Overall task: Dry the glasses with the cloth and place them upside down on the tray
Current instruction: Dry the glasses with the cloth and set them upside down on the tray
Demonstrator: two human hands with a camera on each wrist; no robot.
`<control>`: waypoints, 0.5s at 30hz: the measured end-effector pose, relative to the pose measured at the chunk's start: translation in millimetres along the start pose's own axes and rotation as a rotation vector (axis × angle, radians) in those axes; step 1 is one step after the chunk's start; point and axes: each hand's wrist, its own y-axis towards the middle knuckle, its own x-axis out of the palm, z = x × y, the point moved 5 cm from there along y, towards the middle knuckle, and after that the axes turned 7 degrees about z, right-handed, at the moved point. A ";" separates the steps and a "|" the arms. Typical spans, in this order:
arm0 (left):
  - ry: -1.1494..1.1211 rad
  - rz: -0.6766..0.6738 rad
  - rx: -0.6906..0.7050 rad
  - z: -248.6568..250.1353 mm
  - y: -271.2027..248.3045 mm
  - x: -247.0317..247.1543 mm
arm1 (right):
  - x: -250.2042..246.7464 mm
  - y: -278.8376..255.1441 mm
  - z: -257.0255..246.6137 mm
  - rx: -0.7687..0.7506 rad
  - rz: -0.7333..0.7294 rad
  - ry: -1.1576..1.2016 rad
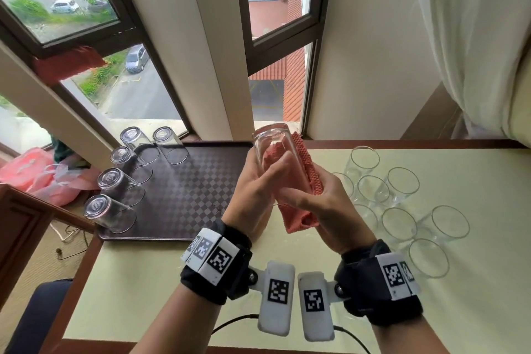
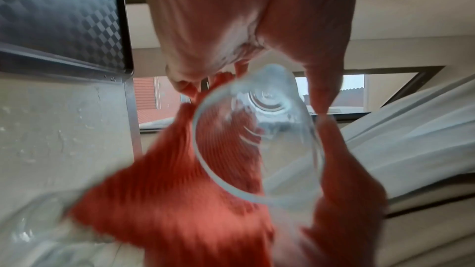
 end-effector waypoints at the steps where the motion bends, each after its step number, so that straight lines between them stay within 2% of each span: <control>1: -0.001 0.000 -0.015 -0.6 0.3 -2.0 | -0.2 0.0 0.6 0.002 0.010 -0.014; 3: 0.023 0.007 -0.029 0.7 1.7 -10.4 | -3.9 -0.9 0.9 0.001 0.000 -0.042; 6: 0.082 -0.022 -0.024 9.7 6.2 -29.4 | -10.0 -5.1 -2.9 0.015 -0.090 -0.089; 9: 0.261 -0.180 -0.057 18.6 5.6 -36.7 | -8.1 -7.6 -2.1 0.051 -0.210 -0.117; 11: 0.364 -0.253 -0.048 19.8 4.0 -36.6 | -6.1 -7.7 -0.2 0.072 -0.236 -0.089; 15: 0.412 -0.154 0.041 26.9 5.7 -40.4 | -4.7 -5.3 1.4 0.100 -0.185 0.040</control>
